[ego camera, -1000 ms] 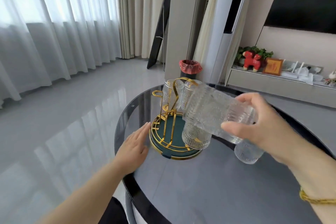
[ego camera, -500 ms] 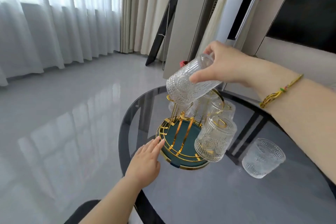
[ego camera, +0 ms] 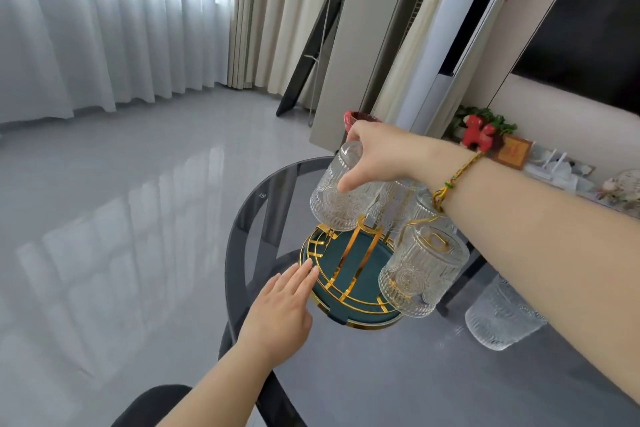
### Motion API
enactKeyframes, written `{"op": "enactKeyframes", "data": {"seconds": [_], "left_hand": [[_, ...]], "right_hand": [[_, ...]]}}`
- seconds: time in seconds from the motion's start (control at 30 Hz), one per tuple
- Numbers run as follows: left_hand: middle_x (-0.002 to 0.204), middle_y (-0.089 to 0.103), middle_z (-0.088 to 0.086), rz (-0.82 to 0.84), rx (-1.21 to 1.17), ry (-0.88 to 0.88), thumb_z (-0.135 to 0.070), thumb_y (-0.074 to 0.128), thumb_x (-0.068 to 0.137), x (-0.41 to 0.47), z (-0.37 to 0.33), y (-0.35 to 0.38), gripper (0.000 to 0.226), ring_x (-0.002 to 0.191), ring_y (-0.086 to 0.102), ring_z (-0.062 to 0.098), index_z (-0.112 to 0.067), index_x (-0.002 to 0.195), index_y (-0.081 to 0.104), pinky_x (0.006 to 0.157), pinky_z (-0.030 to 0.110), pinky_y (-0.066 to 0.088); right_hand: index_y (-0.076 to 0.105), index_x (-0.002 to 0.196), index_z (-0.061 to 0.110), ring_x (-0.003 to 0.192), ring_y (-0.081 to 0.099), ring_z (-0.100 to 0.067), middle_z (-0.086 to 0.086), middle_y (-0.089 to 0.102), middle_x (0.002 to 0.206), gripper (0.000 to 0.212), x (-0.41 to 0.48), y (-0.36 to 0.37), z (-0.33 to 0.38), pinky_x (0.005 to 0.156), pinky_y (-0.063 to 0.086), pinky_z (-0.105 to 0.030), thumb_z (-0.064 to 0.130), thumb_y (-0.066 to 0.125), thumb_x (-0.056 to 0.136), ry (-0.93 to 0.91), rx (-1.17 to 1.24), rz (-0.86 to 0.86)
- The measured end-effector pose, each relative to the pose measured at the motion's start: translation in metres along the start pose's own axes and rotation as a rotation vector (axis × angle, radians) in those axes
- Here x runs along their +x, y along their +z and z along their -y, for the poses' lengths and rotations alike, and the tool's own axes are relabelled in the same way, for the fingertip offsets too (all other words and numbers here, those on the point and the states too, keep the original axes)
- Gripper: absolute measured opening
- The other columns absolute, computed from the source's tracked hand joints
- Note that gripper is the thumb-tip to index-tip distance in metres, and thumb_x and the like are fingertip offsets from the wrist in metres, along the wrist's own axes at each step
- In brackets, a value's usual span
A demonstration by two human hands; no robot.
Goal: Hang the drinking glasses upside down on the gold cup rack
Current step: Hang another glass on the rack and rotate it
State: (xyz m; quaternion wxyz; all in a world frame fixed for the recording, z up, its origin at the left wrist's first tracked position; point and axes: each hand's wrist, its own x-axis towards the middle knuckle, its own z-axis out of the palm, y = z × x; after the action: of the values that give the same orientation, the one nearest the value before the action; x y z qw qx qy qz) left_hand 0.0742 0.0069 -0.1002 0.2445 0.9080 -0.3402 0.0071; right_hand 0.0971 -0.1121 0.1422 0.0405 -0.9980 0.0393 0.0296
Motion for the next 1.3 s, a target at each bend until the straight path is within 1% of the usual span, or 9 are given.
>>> {"op": "enactKeyframes", "data": {"seconds": [0.2,0.37,0.47,0.63,0.93,1.0,1.1,1.23,1.3], "left_hand": [[0.154,-0.004,-0.006,0.006,0.003,-0.004,-0.029,0.030,0.092,0.001,-0.001,0.000,0.058,0.140,-0.006,0.013,-0.028,0.139,-0.004,0.111,0.029,-0.006],[0.153,-0.004,-0.007,0.007,0.007,-0.004,-0.031,0.031,0.092,0.000,-0.001,0.000,0.059,0.140,-0.006,0.012,-0.029,0.138,-0.005,0.111,0.029,-0.007],[0.154,-0.004,-0.006,0.009,0.006,-0.004,-0.031,0.032,0.091,0.000,-0.002,0.000,0.060,0.140,-0.005,0.012,-0.029,0.138,-0.005,0.112,0.029,-0.006],[0.153,-0.006,-0.006,0.013,0.006,-0.007,-0.033,0.033,0.091,0.001,-0.003,-0.002,0.062,0.140,-0.005,0.012,-0.029,0.138,-0.006,0.112,0.029,-0.006],[0.154,-0.003,-0.006,-0.004,0.029,0.001,-0.037,0.033,0.091,0.001,-0.003,0.000,0.062,0.140,-0.003,0.012,-0.030,0.138,-0.005,0.111,0.029,-0.006],[0.154,-0.003,-0.006,-0.006,0.029,0.003,-0.038,0.034,0.090,0.001,-0.002,0.001,0.062,0.140,-0.003,0.012,-0.029,0.138,-0.005,0.111,0.028,-0.006],[0.154,-0.001,-0.005,-0.027,0.031,0.005,-0.042,0.035,0.090,0.002,-0.002,0.001,0.063,0.140,-0.001,0.013,-0.028,0.139,-0.003,0.110,0.028,-0.005],[0.154,0.001,-0.004,-0.036,0.079,0.047,-0.046,0.033,0.090,-0.003,-0.006,-0.002,0.063,0.141,-0.001,0.014,-0.027,0.139,0.000,0.108,0.026,-0.009],[0.154,0.001,-0.004,-0.037,0.107,0.082,-0.046,0.032,0.090,-0.005,-0.008,-0.001,0.061,0.140,-0.002,0.014,-0.028,0.139,0.002,0.106,0.026,-0.011]], "right_hand": [[0.035,0.123,0.010,0.110,0.043,-0.029,-0.013,0.051,0.121,0.074,0.007,0.024,0.005,0.082,0.043,-0.038,0.036,0.072,0.065,-0.008,-0.076,0.035],[0.035,0.124,0.010,0.116,0.044,-0.031,-0.012,0.049,0.127,0.074,0.009,0.032,0.004,0.092,0.044,-0.043,0.037,0.071,0.066,-0.004,-0.099,0.056],[0.034,0.126,0.008,0.118,0.044,-0.031,-0.013,0.048,0.130,0.075,0.009,0.034,0.004,0.092,0.043,-0.041,0.035,0.072,0.066,-0.012,-0.133,0.064],[0.033,0.127,0.007,0.114,0.047,-0.030,-0.013,0.048,0.129,0.074,0.011,0.040,0.005,0.086,0.044,-0.037,0.032,0.071,0.069,-0.028,-0.141,0.097],[0.028,0.132,0.009,0.124,0.038,-0.031,-0.014,0.042,0.137,0.076,0.012,0.044,0.000,0.094,0.039,-0.038,0.035,0.067,0.072,-0.054,-0.128,0.059],[0.027,0.132,0.010,0.127,0.034,-0.031,-0.014,0.040,0.138,0.080,0.008,0.045,-0.001,0.097,0.037,-0.040,0.039,0.068,0.070,-0.049,-0.119,0.024],[0.027,0.133,0.012,0.128,0.030,-0.029,-0.012,0.039,0.139,0.083,-0.005,0.041,-0.008,0.100,0.034,-0.041,0.041,0.069,0.068,-0.046,-0.057,-0.099],[0.034,0.131,0.015,0.128,0.030,-0.023,-0.006,0.041,0.138,0.069,-0.042,0.030,-0.025,0.103,0.028,-0.036,0.035,0.066,0.073,-0.074,0.130,-0.345],[0.039,0.128,0.016,0.126,0.032,-0.020,-0.004,0.044,0.135,0.061,-0.064,0.028,-0.036,0.101,0.027,-0.031,0.031,0.065,0.075,-0.092,0.195,-0.431]]}}
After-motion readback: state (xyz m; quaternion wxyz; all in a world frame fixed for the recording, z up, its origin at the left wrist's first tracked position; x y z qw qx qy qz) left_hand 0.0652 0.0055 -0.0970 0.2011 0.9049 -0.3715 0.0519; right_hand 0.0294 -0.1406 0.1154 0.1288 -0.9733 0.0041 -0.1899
